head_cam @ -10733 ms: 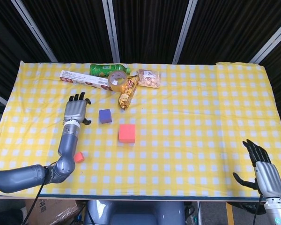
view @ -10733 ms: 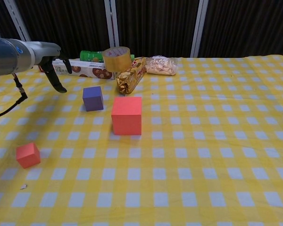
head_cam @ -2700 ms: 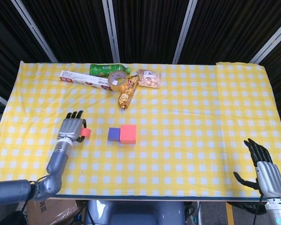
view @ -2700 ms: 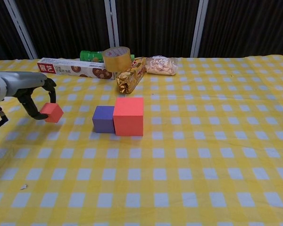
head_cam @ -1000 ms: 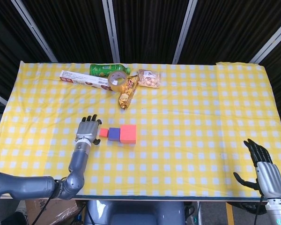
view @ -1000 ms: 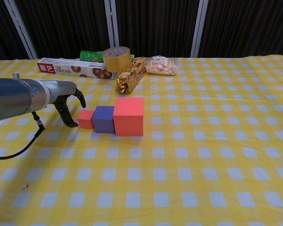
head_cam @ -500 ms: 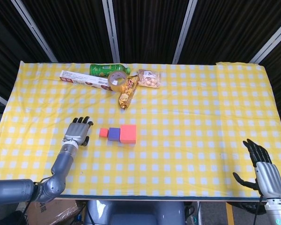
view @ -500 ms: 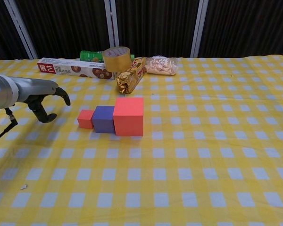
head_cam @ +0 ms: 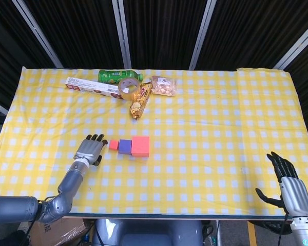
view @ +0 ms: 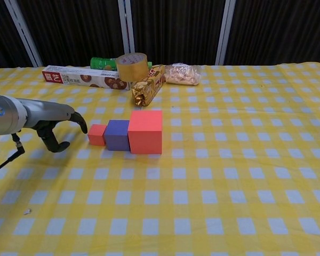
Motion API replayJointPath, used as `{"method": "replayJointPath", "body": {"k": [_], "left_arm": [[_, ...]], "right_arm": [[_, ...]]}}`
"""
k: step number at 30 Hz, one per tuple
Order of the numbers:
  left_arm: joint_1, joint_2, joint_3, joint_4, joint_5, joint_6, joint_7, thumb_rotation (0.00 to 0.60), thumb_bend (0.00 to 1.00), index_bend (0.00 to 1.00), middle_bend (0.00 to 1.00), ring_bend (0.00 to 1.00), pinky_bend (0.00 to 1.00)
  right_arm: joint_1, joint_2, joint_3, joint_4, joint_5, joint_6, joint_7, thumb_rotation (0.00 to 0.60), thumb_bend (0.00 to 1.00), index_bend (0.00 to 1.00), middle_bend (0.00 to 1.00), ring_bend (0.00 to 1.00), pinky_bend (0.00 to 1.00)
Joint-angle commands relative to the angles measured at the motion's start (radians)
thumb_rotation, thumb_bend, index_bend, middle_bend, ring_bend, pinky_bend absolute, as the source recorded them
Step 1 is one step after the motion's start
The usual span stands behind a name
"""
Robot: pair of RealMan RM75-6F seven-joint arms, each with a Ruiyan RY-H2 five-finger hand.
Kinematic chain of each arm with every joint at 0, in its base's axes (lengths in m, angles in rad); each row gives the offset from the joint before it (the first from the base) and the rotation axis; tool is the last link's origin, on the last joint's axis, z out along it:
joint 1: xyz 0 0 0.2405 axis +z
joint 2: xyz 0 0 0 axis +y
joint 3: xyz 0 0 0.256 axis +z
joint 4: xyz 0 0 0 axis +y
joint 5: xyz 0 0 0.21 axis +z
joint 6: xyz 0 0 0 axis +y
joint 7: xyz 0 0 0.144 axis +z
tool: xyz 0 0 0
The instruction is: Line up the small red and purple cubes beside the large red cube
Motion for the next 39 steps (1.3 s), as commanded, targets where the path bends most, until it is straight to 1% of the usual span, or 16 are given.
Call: {"method": "replayJointPath", "body": {"k": [1, 10, 29, 35, 37, 39], "left_arm": [[-0.008, -0.010, 0.006, 0.007, -0.005, 0.001, -0.005, 0.600, 0.58, 0.16, 0.00, 0.00, 0.00], [-0.020, -0.030, 0.021, 0.008, 0.002, 0.008, -0.022, 0.600, 0.58, 0.16, 0.00, 0.00, 0.00], [-0.038, -0.025, 0.044, -0.008, 0.011, 0.015, -0.048, 0.600, 0.58, 0.16, 0.00, 0.00, 0.00], [-0.028, 0.001, 0.051, -0.031, 0.018, 0.004, -0.075, 0.600, 0.58, 0.16, 0.00, 0.00, 0.00], [-0.019, 0.023, 0.049, -0.050, 0.038, 0.004, -0.095, 0.600, 0.56, 0.15, 0.00, 0.00, 0.00], [0.002, 0.059, 0.046, -0.085, 0.083, 0.009, -0.135, 0.600, 0.51, 0.13, 0.00, 0.00, 0.00]], "right_arm": [[0.000, 0.000, -0.001, 0.000, -0.001, 0.000, 0.000, 0.600, 0.31, 0.00, 0.00, 0.00, 0.00], [0.000, -0.001, -0.001, 0.000, -0.002, 0.001, -0.001, 0.600, 0.31, 0.00, 0.00, 0.00, 0.00], [-0.001, 0.000, -0.003, 0.001, -0.006, 0.003, -0.003, 0.600, 0.31, 0.00, 0.00, 0.00, 0.00], [-0.002, 0.001, -0.004, 0.001, -0.006, 0.002, -0.004, 0.600, 0.31, 0.00, 0.00, 0.00, 0.00], [-0.002, 0.001, -0.004, 0.001, -0.006, 0.002, -0.003, 0.600, 0.31, 0.00, 0.00, 0.00, 0.00], [-0.002, 0.001, -0.004, 0.001, -0.005, 0.002, -0.002, 0.600, 0.31, 0.00, 0.00, 0.00, 0.00]]}}
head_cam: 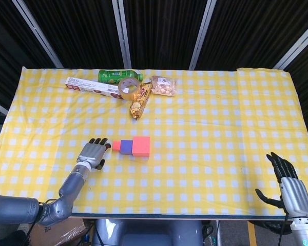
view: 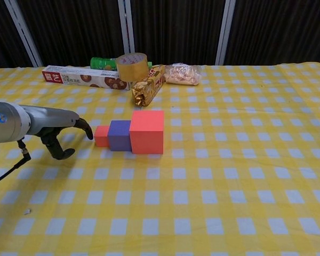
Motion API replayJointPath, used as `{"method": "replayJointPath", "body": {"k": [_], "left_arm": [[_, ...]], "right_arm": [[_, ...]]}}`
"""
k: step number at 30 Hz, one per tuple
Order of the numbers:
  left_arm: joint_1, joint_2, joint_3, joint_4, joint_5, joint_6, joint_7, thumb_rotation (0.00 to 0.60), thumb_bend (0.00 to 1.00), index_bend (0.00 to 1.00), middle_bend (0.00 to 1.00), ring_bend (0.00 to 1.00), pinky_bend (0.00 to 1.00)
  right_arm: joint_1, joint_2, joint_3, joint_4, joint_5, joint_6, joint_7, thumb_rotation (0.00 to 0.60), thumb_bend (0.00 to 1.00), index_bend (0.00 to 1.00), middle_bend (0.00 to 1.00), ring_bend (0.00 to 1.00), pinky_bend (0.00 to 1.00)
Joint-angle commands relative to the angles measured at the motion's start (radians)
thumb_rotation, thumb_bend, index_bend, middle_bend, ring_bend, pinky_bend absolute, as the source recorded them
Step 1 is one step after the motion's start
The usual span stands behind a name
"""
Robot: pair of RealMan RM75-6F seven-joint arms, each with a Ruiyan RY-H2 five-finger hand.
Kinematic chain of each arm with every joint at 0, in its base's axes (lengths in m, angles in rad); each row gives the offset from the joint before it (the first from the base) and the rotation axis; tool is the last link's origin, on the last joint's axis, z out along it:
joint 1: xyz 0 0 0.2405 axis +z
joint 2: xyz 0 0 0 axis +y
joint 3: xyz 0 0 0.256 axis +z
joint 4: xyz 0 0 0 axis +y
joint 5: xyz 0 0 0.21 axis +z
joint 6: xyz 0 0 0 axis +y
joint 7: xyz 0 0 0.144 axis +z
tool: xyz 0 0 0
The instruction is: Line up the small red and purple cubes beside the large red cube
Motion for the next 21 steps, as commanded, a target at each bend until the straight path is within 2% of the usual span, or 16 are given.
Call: {"method": "replayJointPath", "body": {"k": [1, 7, 13, 21], "left_arm": [[0.034, 0.055, -0.005, -0.054, 0.071, 0.006, -0.061, 0.600, 0.49, 0.12, 0.00, 0.00, 0.00], [0.138, 0.167, 0.002, -0.150, 0.289, 0.063, -0.210, 0.600, 0.41, 0.07, 0.00, 0.00, 0.00], [0.262, 0.269, 0.051, -0.202, 0.502, 0.141, -0.345, 0.600, 0.36, 0.04, 0.00, 0.00, 0.00], [0.402, 0.377, 0.128, -0.211, 0.718, 0.254, -0.442, 0.600, 0.26, 0.00, 0.00, 0.00, 0.00]], "right_arm": [[0.000, 0.000, 0.000, 0.000, 0.001, 0.000, 0.000, 0.600, 0.31, 0.00, 0.00, 0.00, 0.00], [0.001, 0.002, 0.002, -0.001, 0.009, -0.005, 0.000, 0.600, 0.31, 0.00, 0.00, 0.00, 0.00], [0.003, 0.004, 0.003, -0.006, 0.023, -0.015, -0.011, 0.600, 0.31, 0.00, 0.00, 0.00, 0.00], [0.005, 0.003, 0.007, -0.005, 0.034, -0.018, -0.035, 0.600, 0.31, 0.00, 0.00, 0.00, 0.00]]}}
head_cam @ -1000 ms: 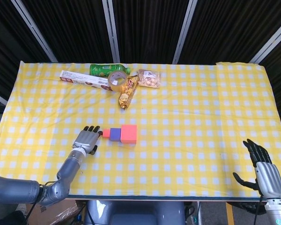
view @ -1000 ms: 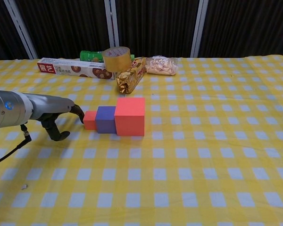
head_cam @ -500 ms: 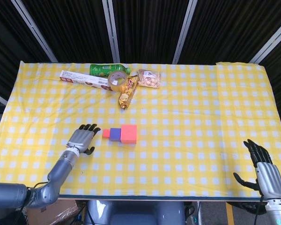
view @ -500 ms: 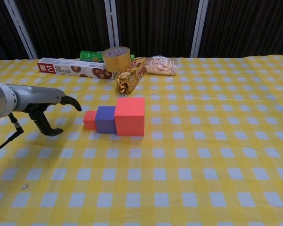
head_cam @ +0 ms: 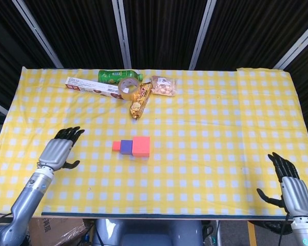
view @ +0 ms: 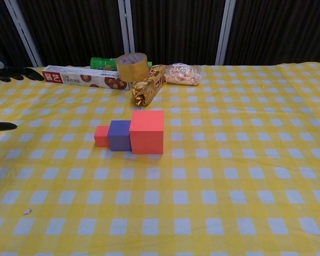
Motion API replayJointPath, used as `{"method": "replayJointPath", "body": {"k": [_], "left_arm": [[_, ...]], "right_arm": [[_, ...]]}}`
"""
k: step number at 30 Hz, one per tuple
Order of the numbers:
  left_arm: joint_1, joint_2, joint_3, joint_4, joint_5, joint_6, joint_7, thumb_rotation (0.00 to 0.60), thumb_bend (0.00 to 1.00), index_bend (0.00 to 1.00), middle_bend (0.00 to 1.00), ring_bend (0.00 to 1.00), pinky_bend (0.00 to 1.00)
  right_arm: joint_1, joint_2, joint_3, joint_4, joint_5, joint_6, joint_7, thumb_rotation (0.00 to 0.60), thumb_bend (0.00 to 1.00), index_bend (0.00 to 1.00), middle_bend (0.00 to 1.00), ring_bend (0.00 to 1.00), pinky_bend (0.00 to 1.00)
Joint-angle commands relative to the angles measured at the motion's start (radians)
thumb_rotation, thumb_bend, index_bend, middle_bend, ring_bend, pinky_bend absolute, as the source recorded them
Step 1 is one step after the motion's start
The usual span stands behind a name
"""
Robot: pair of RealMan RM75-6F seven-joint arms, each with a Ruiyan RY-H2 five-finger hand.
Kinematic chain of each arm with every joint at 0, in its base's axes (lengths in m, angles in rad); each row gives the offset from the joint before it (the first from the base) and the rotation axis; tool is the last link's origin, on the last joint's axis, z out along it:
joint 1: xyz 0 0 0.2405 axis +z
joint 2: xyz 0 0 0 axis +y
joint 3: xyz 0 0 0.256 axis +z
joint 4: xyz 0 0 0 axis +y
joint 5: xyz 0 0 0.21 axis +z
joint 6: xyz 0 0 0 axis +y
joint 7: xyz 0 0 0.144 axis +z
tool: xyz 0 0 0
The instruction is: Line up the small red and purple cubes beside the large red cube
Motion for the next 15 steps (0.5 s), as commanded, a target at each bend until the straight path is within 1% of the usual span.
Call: {"method": "replayJointPath", "body": {"k": [1, 5, 7, 15], "left_arm": [[0.088, 0.065, 0.047, -0.015, 0.106, 0.081, -0.070, 0.600, 0.25, 0.00, 0.00, 0.00, 0.00], [0.170, 0.100, 0.083, -0.010, 0.205, 0.162, -0.124, 0.600, 0.24, 0.00, 0.00, 0.00, 0.00], [0.218, 0.117, 0.111, 0.001, 0.268, 0.204, -0.149, 0.600, 0.24, 0.00, 0.00, 0.00, 0.00], [0.343, 0.157, 0.167, 0.031, 0.385, 0.314, -0.210, 0.600, 0.24, 0.00, 0.00, 0.00, 0.00]], "right_arm": [[0.001, -0.002, 0.002, 0.003, 0.001, 0.001, -0.012, 0.600, 0.31, 0.00, 0.00, 0.00, 0.00], [0.000, -0.009, 0.006, 0.013, 0.000, 0.011, -0.037, 0.600, 0.31, 0.00, 0.00, 0.00, 0.00], [0.000, -0.012, 0.007, 0.016, 0.003, 0.011, -0.055, 0.600, 0.31, 0.00, 0.00, 0.00, 0.00], [0.001, -0.027, 0.007, 0.017, -0.002, 0.017, -0.093, 0.600, 0.31, 0.00, 0.00, 0.00, 0.00]]}}
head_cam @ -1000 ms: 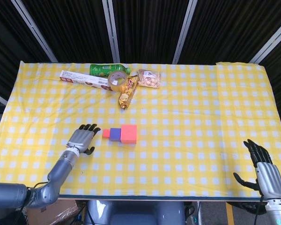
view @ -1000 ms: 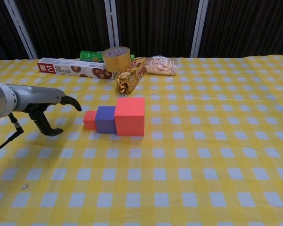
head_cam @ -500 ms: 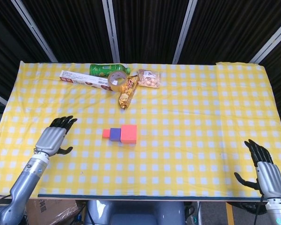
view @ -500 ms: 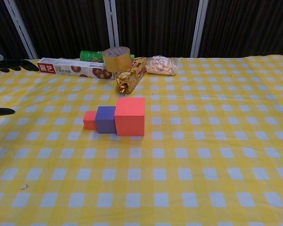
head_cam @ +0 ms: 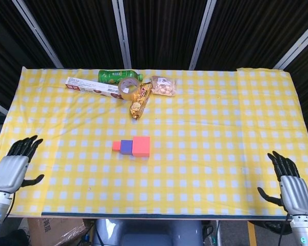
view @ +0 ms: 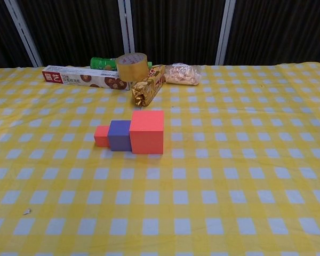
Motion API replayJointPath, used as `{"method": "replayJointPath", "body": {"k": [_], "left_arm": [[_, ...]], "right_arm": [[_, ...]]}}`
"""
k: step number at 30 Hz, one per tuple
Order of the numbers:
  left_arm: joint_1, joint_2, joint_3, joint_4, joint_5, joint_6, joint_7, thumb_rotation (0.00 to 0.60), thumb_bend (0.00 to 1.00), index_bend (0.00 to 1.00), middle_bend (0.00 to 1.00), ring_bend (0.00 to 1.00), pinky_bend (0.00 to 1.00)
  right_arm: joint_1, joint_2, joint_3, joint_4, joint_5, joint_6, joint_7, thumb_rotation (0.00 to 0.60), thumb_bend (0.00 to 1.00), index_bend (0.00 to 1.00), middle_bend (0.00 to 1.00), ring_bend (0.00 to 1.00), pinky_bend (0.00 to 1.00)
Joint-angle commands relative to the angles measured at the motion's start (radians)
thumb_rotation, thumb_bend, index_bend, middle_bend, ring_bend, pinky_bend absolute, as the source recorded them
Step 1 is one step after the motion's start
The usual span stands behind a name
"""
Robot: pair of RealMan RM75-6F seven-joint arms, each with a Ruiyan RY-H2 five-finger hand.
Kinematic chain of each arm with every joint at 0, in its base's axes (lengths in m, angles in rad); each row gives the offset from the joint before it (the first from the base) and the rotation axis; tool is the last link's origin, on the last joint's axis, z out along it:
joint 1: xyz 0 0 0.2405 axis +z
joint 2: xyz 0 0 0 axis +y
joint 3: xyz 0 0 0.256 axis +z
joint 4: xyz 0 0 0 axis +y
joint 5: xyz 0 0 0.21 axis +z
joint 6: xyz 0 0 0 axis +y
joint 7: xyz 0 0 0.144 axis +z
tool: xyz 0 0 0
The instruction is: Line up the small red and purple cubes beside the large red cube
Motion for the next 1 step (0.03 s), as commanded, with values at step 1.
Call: {"method": "replayJointPath", "body": {"k": [1], "left_arm": [[0.053, 0.021, 0.026, 0.019, 0.042, 0.048, -0.034, 0.600, 0.24, 0.00, 0.00, 0.00, 0.00]], "right_arm": [[-0.005, -0.004, -0.002, -0.001, -0.009, 0.012, -0.008, 0.600, 0.31, 0.00, 0.00, 0.00, 0.00]]}}
